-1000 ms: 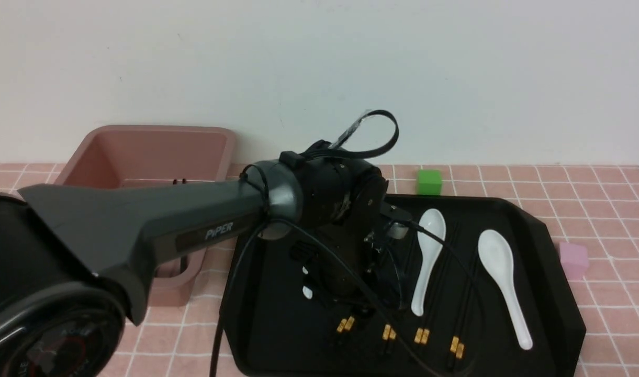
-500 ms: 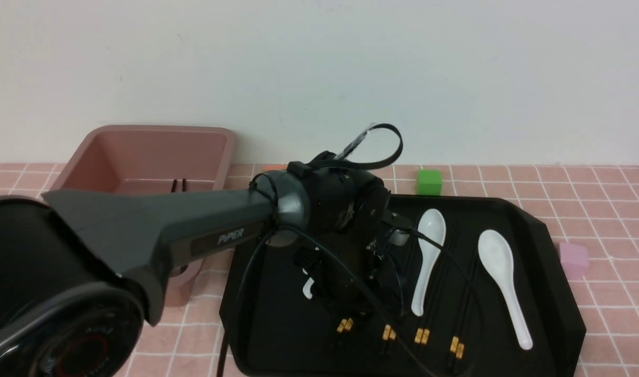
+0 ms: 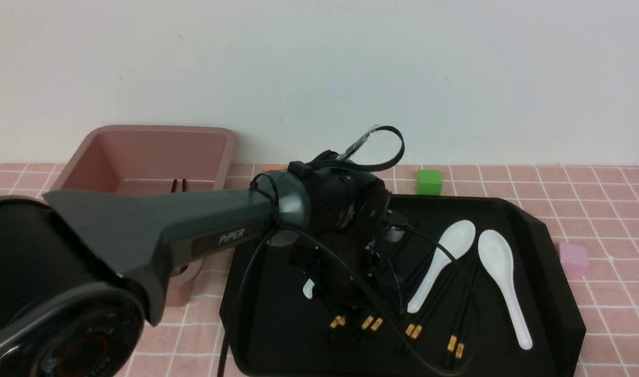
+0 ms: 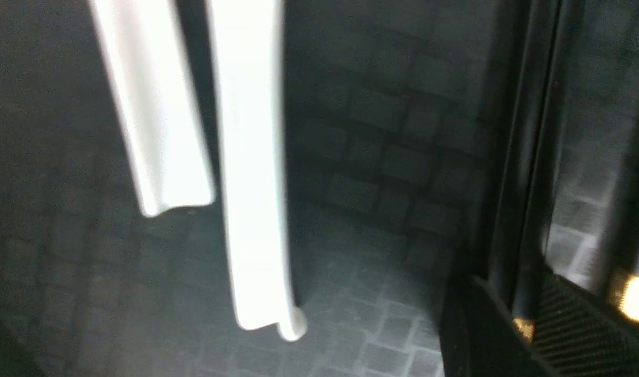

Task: On pink tablecloth take chopsticks from black tray and put them in box.

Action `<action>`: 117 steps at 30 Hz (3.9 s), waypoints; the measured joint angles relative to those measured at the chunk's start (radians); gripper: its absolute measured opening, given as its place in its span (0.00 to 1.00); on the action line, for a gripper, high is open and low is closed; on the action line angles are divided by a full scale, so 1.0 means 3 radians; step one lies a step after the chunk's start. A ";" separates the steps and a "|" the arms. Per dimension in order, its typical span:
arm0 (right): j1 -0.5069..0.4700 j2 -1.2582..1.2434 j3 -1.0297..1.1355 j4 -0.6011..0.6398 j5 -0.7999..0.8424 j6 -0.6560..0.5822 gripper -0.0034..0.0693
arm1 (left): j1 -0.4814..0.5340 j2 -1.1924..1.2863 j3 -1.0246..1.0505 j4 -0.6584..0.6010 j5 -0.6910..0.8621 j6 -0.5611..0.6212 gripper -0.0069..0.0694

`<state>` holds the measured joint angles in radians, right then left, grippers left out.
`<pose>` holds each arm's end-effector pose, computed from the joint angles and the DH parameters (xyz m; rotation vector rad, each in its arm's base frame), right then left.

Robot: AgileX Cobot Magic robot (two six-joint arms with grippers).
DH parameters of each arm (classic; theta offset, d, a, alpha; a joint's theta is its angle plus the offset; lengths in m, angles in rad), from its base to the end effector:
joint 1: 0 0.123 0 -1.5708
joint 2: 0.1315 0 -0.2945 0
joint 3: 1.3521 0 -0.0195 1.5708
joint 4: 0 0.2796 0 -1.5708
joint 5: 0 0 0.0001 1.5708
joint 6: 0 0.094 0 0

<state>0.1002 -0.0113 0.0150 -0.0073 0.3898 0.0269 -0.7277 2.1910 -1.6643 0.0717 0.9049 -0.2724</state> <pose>0.0739 0.0072 0.1726 -0.0732 1.8764 0.0801 0.3646 -0.3177 0.1454 0.7110 2.8245 -0.0802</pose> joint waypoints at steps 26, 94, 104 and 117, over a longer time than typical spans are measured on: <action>0.0000 0.0000 0.0000 0.0000 0.0000 0.0000 0.38 | 0.0681 -0.2276 0.1057 0.0329 0.0088 -0.0393 0.26; 0.0000 0.0000 0.0000 0.0000 0.0000 0.0000 0.38 | 0.1464 -0.6345 0.4596 -0.0718 -0.2073 -0.0006 0.07; 0.0000 0.0000 0.0000 0.0000 0.0000 0.0000 0.38 | 0.1464 -0.6345 0.4830 -0.0703 -0.2144 -0.0017 0.07; 0.0000 0.0000 0.0000 0.0000 0.0000 0.0000 0.38 | 0.1864 -0.6762 0.5123 -0.0177 -0.2606 -0.0017 0.07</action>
<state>0.1002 -0.0113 0.0150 -0.0073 0.3898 0.0269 -0.1684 0.1624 -0.1274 0.0187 0.1233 -0.2776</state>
